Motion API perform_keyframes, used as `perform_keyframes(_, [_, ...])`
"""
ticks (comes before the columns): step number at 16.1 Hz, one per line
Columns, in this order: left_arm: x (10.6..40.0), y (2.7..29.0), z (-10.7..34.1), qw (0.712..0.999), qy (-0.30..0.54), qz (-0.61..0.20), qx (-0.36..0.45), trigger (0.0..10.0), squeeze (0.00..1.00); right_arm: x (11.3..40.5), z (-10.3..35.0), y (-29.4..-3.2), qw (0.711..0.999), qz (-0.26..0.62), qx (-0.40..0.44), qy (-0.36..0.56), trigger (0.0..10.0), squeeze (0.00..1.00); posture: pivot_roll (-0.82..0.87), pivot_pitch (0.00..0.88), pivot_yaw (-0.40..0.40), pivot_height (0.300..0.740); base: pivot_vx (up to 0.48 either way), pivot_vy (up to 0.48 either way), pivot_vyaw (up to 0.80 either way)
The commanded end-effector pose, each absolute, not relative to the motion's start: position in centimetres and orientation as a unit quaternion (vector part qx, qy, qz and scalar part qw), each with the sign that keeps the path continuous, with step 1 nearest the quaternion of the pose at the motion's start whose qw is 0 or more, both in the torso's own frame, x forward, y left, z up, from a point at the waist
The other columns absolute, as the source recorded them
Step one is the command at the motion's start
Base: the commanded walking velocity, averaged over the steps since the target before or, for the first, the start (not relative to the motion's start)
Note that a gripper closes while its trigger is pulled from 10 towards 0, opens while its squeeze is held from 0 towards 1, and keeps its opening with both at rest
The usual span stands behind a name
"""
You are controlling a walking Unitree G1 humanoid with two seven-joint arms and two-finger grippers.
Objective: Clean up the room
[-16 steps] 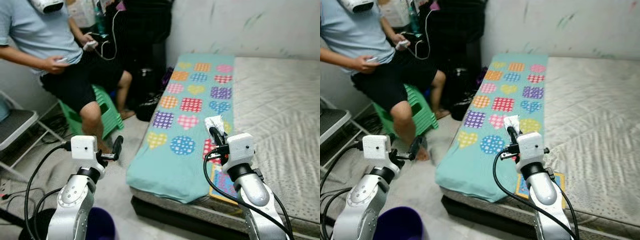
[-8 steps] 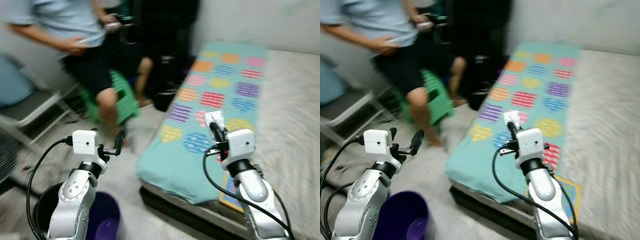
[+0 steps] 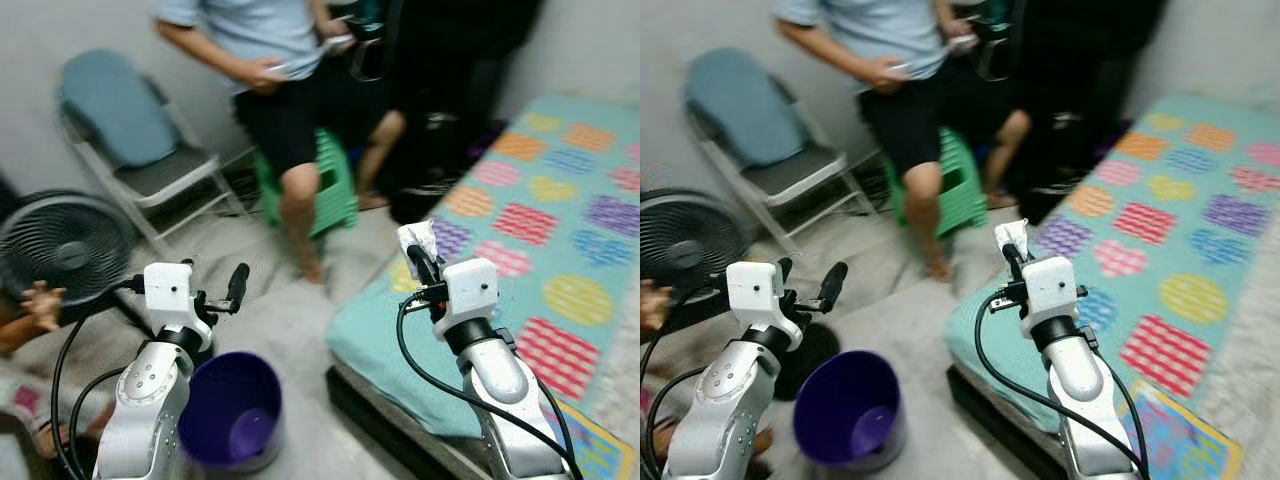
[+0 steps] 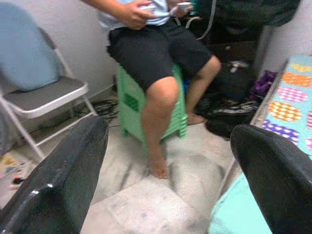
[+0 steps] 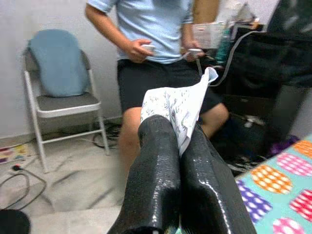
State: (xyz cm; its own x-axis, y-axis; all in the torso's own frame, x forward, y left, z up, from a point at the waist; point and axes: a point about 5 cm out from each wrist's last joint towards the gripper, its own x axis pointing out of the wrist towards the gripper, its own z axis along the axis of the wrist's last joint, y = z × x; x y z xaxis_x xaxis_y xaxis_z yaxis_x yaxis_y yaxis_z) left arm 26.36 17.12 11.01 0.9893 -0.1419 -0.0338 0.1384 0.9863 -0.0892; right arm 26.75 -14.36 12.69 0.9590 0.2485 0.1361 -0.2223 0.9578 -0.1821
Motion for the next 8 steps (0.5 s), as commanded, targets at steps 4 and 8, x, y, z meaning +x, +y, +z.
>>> perform_keyframes(4, [26.21,17.42,11.21,0.997,0.016,-0.067,-0.033,10.0,0.00,27.00,12.97,-14.13,0.985,0.128,-0.080,-0.086,10.0,0.00,-0.24,0.000,0.117,0.740,0.000,0.000,0.00])
perform_keyframes(8, [26.29,17.41,11.21,0.997,0.015,-0.067,-0.032,10.0,0.00,27.07,12.94,-14.09,0.985,0.129,-0.079,-0.086,10.0,0.00,-0.24,0.000,0.121,0.740,0.000,0.000,0.00])
